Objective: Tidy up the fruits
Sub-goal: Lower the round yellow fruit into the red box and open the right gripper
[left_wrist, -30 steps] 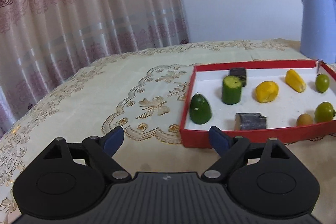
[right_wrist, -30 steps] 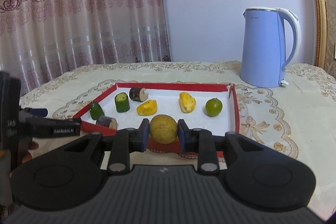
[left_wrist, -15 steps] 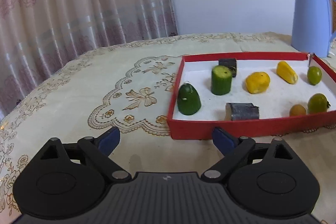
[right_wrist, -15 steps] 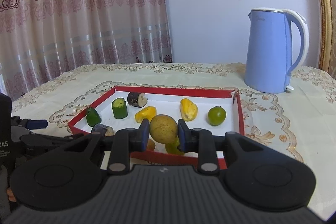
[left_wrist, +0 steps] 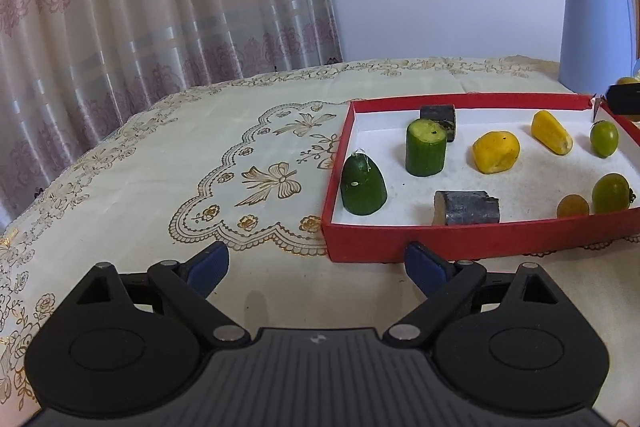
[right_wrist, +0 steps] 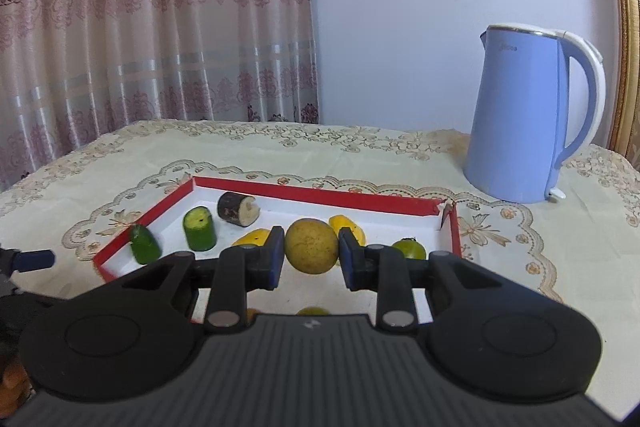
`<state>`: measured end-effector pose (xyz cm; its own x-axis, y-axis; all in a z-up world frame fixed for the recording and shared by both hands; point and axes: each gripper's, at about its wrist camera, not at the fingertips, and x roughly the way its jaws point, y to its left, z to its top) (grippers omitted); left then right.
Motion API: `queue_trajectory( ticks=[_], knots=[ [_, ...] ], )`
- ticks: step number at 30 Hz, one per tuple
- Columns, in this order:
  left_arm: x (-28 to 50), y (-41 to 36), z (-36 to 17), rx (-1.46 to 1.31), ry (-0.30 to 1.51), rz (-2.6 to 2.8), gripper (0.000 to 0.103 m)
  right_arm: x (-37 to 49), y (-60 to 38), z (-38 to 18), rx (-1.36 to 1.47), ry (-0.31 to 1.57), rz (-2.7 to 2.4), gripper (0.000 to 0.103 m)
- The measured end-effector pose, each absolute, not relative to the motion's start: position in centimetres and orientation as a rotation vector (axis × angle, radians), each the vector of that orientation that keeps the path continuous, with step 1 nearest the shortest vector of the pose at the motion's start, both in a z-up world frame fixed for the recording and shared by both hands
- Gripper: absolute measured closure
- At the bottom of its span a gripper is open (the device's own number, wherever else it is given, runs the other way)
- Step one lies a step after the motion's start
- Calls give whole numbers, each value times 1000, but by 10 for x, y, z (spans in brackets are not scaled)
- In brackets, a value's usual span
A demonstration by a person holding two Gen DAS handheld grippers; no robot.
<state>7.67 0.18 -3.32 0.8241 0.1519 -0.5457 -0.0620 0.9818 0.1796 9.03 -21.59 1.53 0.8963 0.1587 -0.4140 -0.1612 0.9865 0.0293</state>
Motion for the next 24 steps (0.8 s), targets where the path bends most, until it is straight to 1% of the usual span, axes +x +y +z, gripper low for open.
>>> queue_trajectory(
  ticks=[13,24],
  knots=[
    [80,6,-34,132,625,107,7,131,-212,3,-40,488,123,76],
    [82,8,-35,121,636,105,7,160,-221,-4,7,523,58,76]
  ],
)
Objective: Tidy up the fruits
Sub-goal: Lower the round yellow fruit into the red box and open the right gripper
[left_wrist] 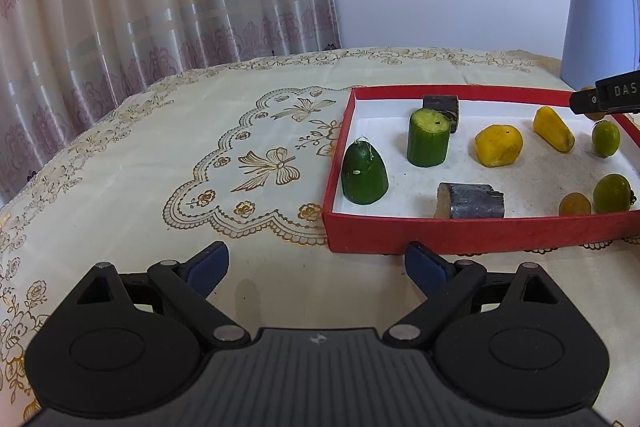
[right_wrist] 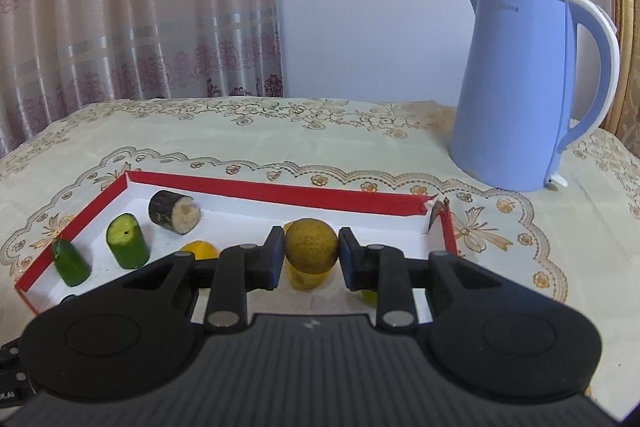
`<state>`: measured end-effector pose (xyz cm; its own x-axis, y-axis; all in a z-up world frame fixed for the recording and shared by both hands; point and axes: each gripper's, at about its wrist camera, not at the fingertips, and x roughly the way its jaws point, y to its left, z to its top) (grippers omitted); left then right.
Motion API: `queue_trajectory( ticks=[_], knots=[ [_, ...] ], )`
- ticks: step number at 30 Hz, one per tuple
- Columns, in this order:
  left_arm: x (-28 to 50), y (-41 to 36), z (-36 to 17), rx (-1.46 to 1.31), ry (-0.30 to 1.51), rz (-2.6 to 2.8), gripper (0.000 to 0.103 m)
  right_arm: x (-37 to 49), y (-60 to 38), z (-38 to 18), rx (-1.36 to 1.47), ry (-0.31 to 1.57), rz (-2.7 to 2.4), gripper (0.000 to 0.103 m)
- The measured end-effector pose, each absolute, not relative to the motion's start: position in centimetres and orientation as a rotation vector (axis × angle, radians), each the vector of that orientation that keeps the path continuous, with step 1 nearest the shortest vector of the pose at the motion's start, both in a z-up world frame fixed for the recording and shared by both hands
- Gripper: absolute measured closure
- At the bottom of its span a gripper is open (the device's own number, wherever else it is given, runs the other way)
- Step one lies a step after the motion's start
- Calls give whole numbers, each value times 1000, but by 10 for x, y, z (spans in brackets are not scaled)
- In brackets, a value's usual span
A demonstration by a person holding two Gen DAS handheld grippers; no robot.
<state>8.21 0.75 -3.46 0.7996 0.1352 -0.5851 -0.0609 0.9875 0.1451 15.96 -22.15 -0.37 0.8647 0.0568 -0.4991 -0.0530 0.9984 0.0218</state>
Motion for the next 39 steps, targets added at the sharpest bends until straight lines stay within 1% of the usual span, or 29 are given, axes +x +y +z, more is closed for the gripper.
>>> queue_trajectory(
  ticks=[31,33,34,36,37,39],
  knots=[
    [84,10,-37,102,657,113,7,172,-204,-16,-42,569,76,76],
    [84,10,-37,103,657,113,7,173,-204,-17,-40,575,84,71],
    [84,10,-37,103,657,114,7,172,-203,-17,-42,573,83,65],
    [84,10,-37,105,657,115,7,172,-203,-16,-45,567,82,60],
    [84,10,-37,106,657,115,7,172,-203,-15,-47,566,84,58],
    [84,10,-37,106,656,117,7,171,-203,-15,-49,563,90,58]
  ],
)
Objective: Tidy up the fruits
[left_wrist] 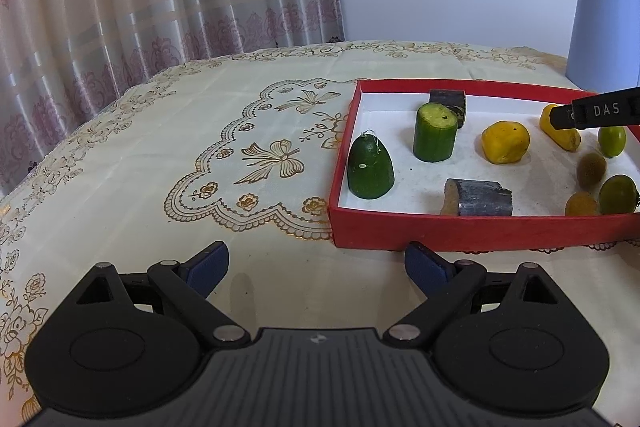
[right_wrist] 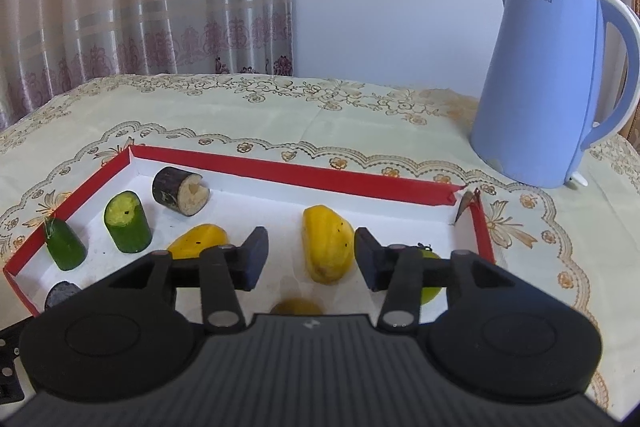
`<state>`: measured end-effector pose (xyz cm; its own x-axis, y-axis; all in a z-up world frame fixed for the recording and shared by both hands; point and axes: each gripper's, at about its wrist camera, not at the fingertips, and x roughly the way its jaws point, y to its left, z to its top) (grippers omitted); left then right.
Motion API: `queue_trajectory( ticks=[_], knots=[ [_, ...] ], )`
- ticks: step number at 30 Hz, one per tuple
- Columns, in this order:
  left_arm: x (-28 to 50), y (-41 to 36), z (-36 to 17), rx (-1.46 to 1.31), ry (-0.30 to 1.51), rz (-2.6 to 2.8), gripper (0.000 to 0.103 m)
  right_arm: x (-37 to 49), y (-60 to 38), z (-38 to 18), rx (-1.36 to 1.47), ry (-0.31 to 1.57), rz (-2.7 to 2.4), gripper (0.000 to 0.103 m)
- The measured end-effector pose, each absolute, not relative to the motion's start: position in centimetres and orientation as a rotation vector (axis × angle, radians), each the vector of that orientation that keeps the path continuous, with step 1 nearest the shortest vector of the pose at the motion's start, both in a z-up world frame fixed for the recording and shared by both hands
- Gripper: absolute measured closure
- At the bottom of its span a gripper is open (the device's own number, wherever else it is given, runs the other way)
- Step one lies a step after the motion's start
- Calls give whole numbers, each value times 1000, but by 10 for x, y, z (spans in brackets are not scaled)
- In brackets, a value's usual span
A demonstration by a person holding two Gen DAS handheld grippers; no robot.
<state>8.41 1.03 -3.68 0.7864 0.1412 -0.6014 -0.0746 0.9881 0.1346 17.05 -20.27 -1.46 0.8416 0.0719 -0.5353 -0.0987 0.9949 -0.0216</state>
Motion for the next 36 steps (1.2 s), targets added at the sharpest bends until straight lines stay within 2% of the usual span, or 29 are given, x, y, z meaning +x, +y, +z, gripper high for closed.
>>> queue_trajectory(
  ticks=[15,18,20,23,26,36],
  knots=[
    [84,11,-37,102,669,124,7,165,-207,-15,-24,559,97,54],
    [85,12,-37,98,674,125,7,159,-208,-12,-20,543,97,40],
    [86,15,-37,85,681,124,7,150,-209,-9,-27,519,89,23],
    [88,20,-37,53,698,117,7,133,-211,-4,-32,493,74,9],
    [90,24,-37,30,710,109,7,109,-215,1,-12,467,56,0],
    [82,22,-33,39,703,109,7,28,-227,-15,97,439,-8,0]
  ],
)
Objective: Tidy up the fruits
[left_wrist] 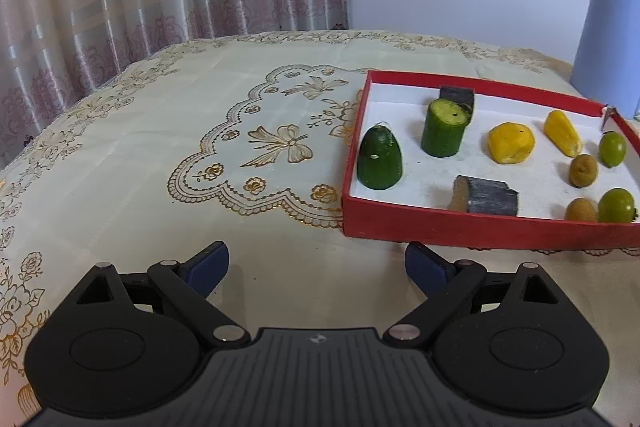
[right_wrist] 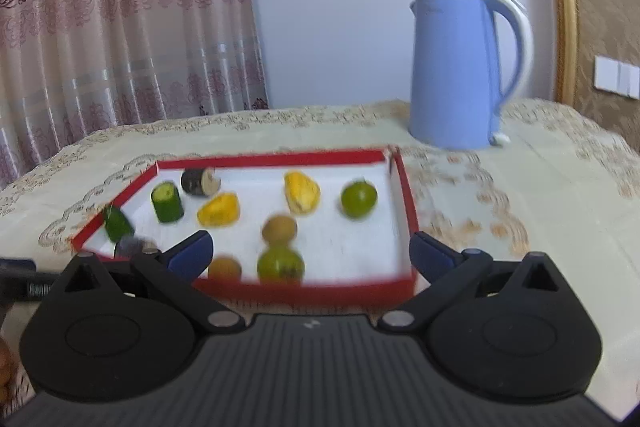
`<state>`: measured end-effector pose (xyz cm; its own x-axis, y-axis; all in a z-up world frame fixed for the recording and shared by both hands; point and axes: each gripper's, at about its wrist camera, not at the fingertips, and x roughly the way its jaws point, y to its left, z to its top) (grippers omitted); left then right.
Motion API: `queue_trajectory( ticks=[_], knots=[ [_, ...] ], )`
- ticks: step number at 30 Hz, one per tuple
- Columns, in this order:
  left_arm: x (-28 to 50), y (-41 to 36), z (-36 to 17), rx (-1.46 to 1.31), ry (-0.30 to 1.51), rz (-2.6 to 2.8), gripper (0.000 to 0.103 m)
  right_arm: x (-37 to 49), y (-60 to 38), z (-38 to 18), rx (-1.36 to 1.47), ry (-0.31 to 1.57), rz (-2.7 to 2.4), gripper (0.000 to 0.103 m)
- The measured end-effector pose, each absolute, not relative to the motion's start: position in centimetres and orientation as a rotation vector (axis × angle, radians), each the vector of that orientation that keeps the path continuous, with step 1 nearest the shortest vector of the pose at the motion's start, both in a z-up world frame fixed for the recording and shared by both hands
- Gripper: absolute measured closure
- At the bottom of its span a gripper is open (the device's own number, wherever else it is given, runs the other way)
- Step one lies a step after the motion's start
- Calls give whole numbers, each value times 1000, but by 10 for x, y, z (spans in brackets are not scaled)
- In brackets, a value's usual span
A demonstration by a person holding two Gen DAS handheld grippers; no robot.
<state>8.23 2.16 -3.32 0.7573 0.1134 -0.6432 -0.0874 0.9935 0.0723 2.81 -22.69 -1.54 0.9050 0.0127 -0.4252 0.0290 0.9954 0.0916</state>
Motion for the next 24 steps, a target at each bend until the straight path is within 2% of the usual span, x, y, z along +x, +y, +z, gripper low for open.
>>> queue_trajectory(
  ticks=[6,24],
  knots=[
    [77,16,-30,49,685,86,7,13,-231,-34,74,478,-30,0],
    [84,17,-37,36,714,76,7,11,-240,-41,120,482,-69,0]
  ],
)
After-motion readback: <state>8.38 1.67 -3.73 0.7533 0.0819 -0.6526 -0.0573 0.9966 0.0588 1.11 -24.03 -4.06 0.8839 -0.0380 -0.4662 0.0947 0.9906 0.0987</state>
